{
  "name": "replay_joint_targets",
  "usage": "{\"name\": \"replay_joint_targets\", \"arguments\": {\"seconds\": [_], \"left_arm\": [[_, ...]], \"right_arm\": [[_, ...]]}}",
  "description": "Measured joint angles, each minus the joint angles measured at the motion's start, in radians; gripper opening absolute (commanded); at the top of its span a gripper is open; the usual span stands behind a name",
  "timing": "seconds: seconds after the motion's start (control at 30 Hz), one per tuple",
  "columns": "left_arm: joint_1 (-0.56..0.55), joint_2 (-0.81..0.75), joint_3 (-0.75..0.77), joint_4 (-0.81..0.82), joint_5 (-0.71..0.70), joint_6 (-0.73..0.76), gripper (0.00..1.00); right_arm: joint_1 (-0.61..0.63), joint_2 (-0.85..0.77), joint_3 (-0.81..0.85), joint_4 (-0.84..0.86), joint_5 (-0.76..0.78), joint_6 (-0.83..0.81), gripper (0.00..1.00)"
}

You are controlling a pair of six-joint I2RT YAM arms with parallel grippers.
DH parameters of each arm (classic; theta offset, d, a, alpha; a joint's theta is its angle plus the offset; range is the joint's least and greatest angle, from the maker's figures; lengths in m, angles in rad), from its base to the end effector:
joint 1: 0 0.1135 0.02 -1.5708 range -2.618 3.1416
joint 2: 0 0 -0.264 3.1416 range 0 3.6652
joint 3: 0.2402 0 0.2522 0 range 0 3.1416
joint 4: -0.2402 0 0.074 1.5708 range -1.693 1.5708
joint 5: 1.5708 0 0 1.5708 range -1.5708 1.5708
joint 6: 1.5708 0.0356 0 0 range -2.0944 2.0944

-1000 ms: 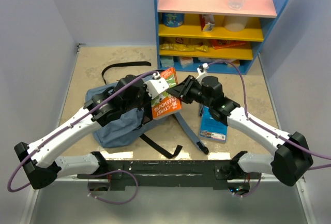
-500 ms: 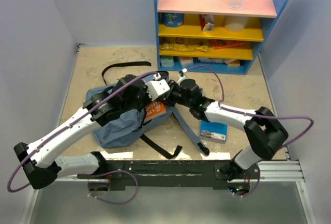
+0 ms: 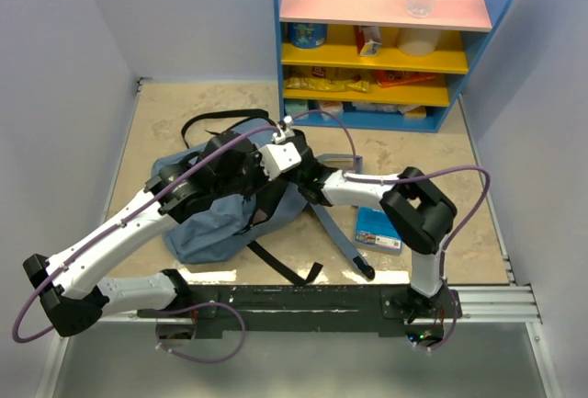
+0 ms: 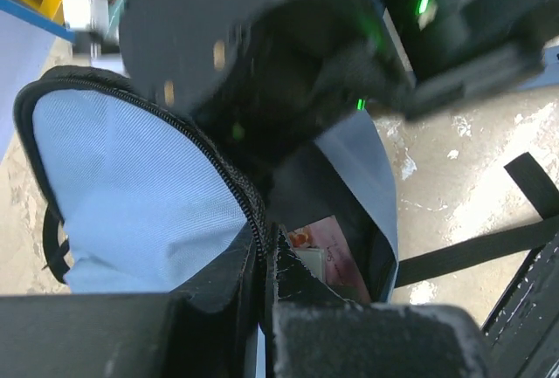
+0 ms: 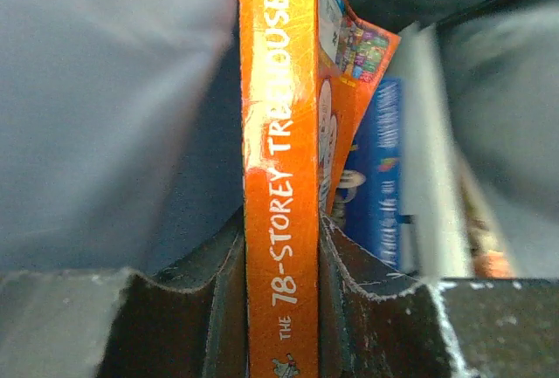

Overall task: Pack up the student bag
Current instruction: Place the book in the student bag.

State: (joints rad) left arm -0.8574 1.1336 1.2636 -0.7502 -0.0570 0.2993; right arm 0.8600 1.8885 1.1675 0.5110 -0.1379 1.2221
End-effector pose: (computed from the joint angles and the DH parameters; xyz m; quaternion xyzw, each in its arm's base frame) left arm 0.1537 -0.1745 0.3802 0.4749 0.7514 -0.1016 0.4467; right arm 0.2788 0.3313 0.2249 0.0970 0.7706 0.5686 0.2709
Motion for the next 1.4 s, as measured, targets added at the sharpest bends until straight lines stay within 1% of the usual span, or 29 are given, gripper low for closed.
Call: {"name": "replay_joint_targets", "arguments": {"seconds": [0.23, 0.4, 0.43, 0.47, 0.53, 0.57, 0.6, 0.63, 0.7, 0.77, 0.9, 1.07, 1.2, 1.33, 1.37, 1.4], "left_arm": [[0.0, 0.0, 0.005, -0.005, 0.006, -0.001, 0.0], [0.006, 0.0, 0.021, -0.039, 0.017, -0.001, 0.0], [0.006, 0.0, 0.023, -0.044, 0.016, -0.001, 0.0], [0.007, 0.0, 0.025, -0.048, 0.015, -0.002, 0.0], [0.01, 0.0, 0.026, -0.058, 0.011, -0.002, 0.0], [0.011, 0.0, 0.026, -0.064, 0.01, -0.002, 0.0], [0.012, 0.0, 0.027, -0.069, 0.011, -0.002, 0.0], [0.012, 0.0, 0.027, -0.073, 0.011, -0.002, 0.0], [0.01, 0.0, 0.029, -0.067, 0.02, -0.002, 0.0], [0.007, -0.004, 0.032, -0.068, 0.025, -0.001, 0.0], [0.001, -0.005, 0.031, -0.063, 0.037, -0.001, 0.0], [0.001, -0.005, 0.009, -0.014, 0.022, -0.001, 0.0], [0.002, -0.006, -0.034, 0.031, 0.012, -0.001, 0.0], [0.006, -0.006, -0.057, 0.054, 0.013, -0.003, 0.0], [0.006, -0.006, -0.06, 0.055, 0.016, -0.006, 0.0], [0.006, -0.006, -0.064, 0.056, 0.016, -0.01, 0.0]], "right_arm": [[0.083, 0.18, 0.079, 0.157, -0.051, 0.08, 0.0], [0.103, 0.233, 0.123, 0.164, -0.062, 0.087, 0.0], [0.105, 0.241, 0.135, 0.16, -0.062, 0.086, 0.04], [0.108, 0.251, 0.148, 0.156, -0.063, 0.084, 0.3], [0.114, 0.275, 0.174, 0.152, -0.061, 0.084, 0.48], [0.117, 0.283, 0.179, 0.15, -0.059, 0.085, 0.65], [0.121, 0.29, 0.182, 0.145, -0.058, 0.083, 0.86], [0.124, 0.294, 0.181, 0.134, -0.059, 0.09, 0.99], [0.124, 0.279, 0.183, 0.149, -0.068, 0.095, 0.99], [0.122, 0.245, 0.166, 0.113, -0.065, 0.068, 0.99], [0.102, 0.129, 0.052, 0.056, -0.067, 0.012, 0.99], [0.051, -0.04, -0.097, -0.078, -0.088, -0.051, 0.99], [-0.022, -0.237, -0.269, -0.119, -0.089, -0.056, 0.99], [-0.113, -0.481, -0.422, -0.138, -0.09, -0.066, 0.98], [-0.142, -0.543, -0.448, -0.15, -0.092, -0.073, 0.94], [-0.176, -0.607, -0.47, -0.164, -0.093, -0.082, 0.93]]}}
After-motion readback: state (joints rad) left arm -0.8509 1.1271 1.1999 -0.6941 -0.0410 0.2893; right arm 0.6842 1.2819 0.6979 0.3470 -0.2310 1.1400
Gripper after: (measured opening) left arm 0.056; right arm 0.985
